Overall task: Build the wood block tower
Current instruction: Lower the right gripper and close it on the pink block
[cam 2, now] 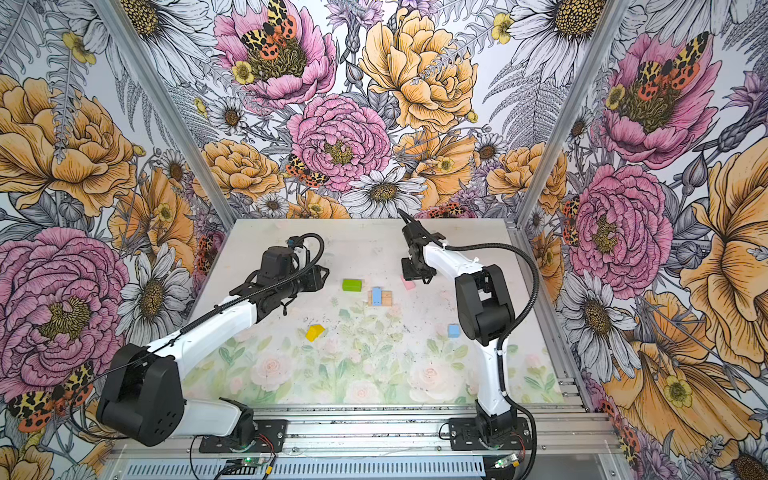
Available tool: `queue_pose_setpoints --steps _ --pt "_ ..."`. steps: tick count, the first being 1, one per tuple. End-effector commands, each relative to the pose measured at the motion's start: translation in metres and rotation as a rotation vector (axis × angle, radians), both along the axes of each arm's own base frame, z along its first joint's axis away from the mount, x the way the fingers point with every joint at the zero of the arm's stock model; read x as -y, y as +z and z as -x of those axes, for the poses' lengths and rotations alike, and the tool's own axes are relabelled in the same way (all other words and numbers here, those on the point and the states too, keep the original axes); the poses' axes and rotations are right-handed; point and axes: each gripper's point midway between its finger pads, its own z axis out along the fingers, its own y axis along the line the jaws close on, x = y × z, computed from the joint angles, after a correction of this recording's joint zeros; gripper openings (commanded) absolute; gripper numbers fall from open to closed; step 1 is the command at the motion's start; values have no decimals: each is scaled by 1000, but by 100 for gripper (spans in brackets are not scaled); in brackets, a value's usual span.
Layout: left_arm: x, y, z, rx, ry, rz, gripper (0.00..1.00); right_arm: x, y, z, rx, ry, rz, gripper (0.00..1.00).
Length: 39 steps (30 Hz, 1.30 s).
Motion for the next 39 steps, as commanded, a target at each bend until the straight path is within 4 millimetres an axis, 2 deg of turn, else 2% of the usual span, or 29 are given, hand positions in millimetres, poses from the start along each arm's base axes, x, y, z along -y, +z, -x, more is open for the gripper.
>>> queue_pose_setpoints --steps 1,8,18,34,39 --pt "3 4 2 12 -6 15 53 -16 -1 -8 23 47 -23 46" --pt "3 3 2 10 -6 11 52 -27 -10 -8 15 93 -13 50" --pt "3 2 1 6 -6 8 52 -21 -15 -11 21 100 36 53" --pt "2 2 0 3 -2 0 52 -21 -28 -19 4 105 28 54" --pt "2 0 -1 -1 -3 -1 53 -21 -32 -17 -6 104 30 50"
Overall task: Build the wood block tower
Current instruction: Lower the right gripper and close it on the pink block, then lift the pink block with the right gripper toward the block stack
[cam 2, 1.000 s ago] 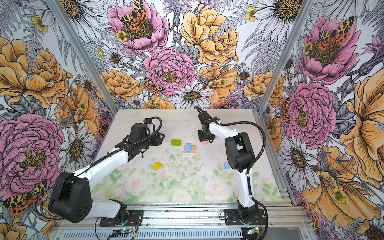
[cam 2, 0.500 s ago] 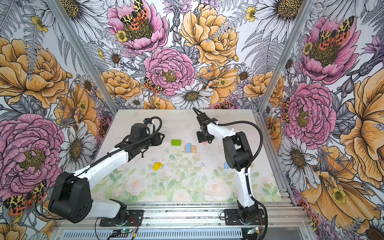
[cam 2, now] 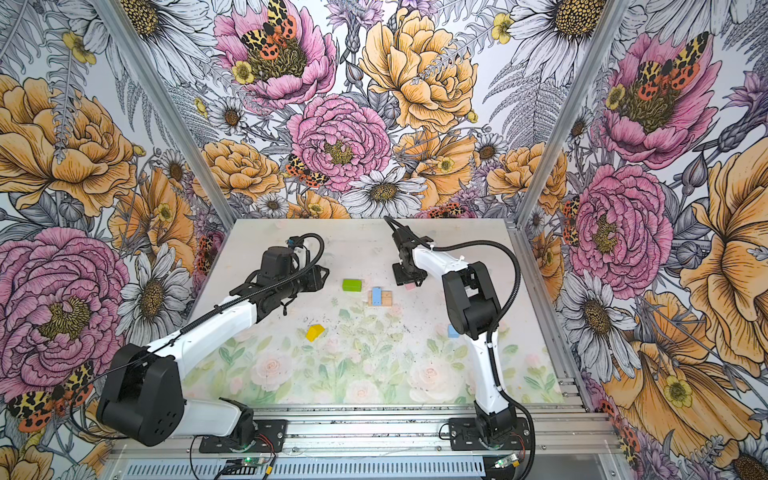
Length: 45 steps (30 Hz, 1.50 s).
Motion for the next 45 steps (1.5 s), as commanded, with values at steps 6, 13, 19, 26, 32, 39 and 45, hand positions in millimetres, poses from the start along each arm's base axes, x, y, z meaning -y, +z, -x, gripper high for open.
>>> queue_pose_setpoints --steps 6,13,19,26,32,39,45 --pt "2 0 -2 -2 -4 -5 53 -1 -4 -6 2 -1 -11 39" --pt "1 0 -1 -2 -3 -9 52 -1 -9 0 -20 -10 -18 23" --pt "1 -1 0 -3 -4 -12 53 -2 -7 5 -29 -20 -27 7" --pt "0 -2 1 -3 -4 -14 52 -3 8 9 -25 -51 -59 1" --pt "0 -3 1 -5 -4 -13 53 -4 17 16 -36 -80 -87 1" --pt "0 -3 2 -2 -6 -14 52 -5 24 22 -47 -107 -99 1" --pt "-1 -4 2 -4 -5 -15 52 -5 29 28 -46 -117 -95 2"
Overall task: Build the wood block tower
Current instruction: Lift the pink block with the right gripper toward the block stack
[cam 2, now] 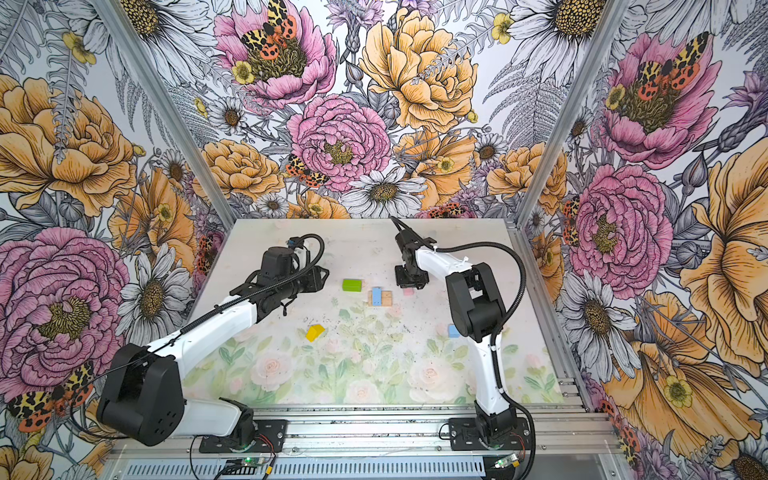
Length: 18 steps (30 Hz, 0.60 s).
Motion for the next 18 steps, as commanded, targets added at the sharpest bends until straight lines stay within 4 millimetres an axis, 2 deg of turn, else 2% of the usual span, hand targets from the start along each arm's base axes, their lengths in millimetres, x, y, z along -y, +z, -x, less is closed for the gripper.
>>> queue_pose_setpoints --steps 1,6,15,18 --pt "0 -1 0 7 -6 -10 53 -4 26 3 36 -18 -21 2" --pt "1 -3 1 4 -10 -8 52 -7 33 10 43 -35 -12 2" --pt "0 -4 1 6 -14 -4 52 -37 49 23 84 -10 -14 1" --pt "0 -3 2 9 -15 -2 53 -43 49 26 82 -12 -19 2"
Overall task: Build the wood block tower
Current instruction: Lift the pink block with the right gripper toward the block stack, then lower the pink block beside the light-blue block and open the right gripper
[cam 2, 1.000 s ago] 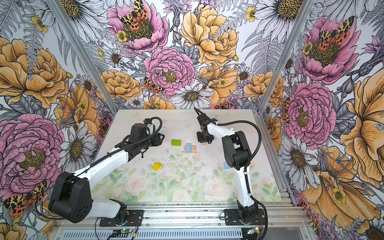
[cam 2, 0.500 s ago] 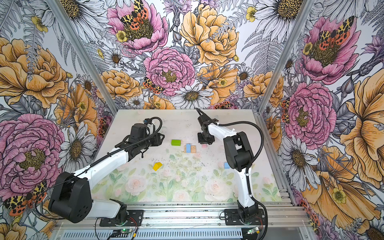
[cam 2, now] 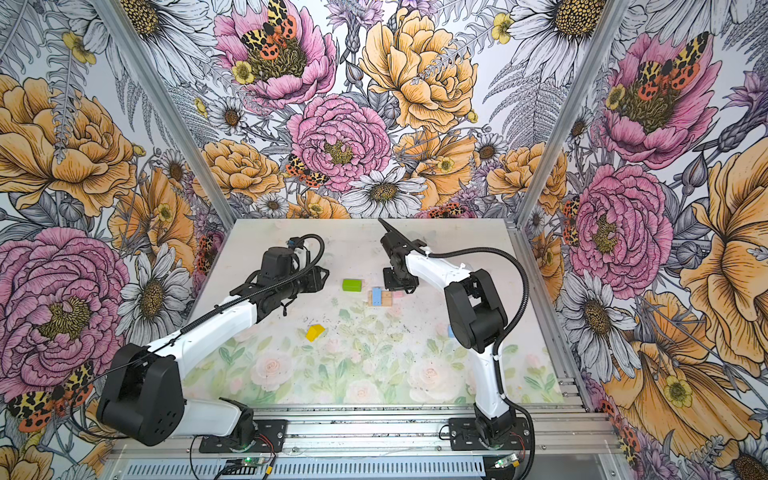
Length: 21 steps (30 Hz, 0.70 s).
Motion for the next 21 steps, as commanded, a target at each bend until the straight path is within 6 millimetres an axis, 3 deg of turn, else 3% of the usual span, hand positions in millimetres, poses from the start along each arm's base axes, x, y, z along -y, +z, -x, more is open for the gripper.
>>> queue_pose_setpoints --steps 1,21 --pt "0 -1 1 12 -15 0 52 -5 18 -2 41 -30 -15 2" --pt "-2 2 4 25 -14 -2 52 -27 6 5 21 -38 -15 10"
